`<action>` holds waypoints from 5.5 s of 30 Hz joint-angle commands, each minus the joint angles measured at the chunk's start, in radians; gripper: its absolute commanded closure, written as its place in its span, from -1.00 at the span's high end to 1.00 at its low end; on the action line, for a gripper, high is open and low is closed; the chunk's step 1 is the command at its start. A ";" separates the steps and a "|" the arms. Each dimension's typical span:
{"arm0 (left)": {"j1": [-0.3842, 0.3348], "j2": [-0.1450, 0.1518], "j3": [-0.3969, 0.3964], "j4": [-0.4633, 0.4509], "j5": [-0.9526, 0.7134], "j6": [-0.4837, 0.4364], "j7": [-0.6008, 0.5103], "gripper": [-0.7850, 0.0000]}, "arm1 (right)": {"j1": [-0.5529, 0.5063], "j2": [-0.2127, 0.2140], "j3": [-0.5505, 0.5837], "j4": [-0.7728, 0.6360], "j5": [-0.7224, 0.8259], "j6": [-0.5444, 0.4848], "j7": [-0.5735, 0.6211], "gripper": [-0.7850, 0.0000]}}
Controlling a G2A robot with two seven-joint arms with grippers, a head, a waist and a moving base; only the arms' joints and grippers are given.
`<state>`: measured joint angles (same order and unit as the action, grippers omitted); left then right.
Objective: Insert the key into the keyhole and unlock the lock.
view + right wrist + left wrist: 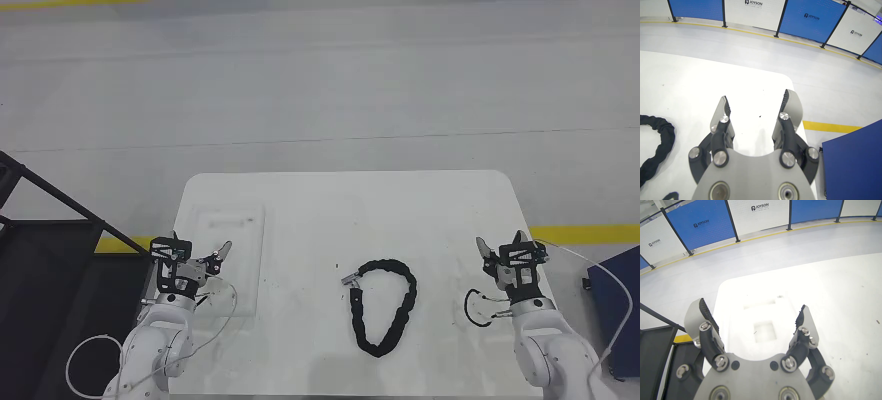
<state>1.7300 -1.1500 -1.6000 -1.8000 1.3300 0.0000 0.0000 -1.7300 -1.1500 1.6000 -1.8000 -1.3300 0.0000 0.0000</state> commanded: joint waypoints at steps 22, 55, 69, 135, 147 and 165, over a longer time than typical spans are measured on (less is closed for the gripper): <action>0.011 0.021 -0.082 -0.229 0.093 -0.221 -0.252 1.00 | 0.000 0.000 0.000 0.000 0.000 0.000 0.000 1.00; -0.073 0.036 0.045 -0.454 0.001 -0.453 -1.054 1.00 | 0.000 0.000 0.000 0.000 0.000 0.000 0.000 1.00; -0.064 0.037 0.045 -0.438 0.019 -0.447 -1.092 1.00 | 0.000 0.000 0.000 0.000 0.000 0.000 0.000 1.00; -0.178 0.066 0.114 -0.283 -0.269 -0.047 -1.468 -0.11 | 0.000 0.000 0.000 0.000 0.000 0.000 0.000 1.00; -0.198 0.070 0.122 -0.246 -0.221 -0.014 -1.424 -0.51 | 0.000 0.000 0.000 0.000 0.000 0.000 0.000 1.00; -0.197 0.078 0.098 -0.242 -0.219 -0.002 -1.446 -1.00 | 0.000 0.000 0.000 0.000 0.000 0.000 0.000 1.00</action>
<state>1.5336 -1.0729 -1.5018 -2.0416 1.1063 -0.0004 -1.4394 -1.7300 -1.1500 1.6000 -1.8000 -1.3300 0.0000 0.0000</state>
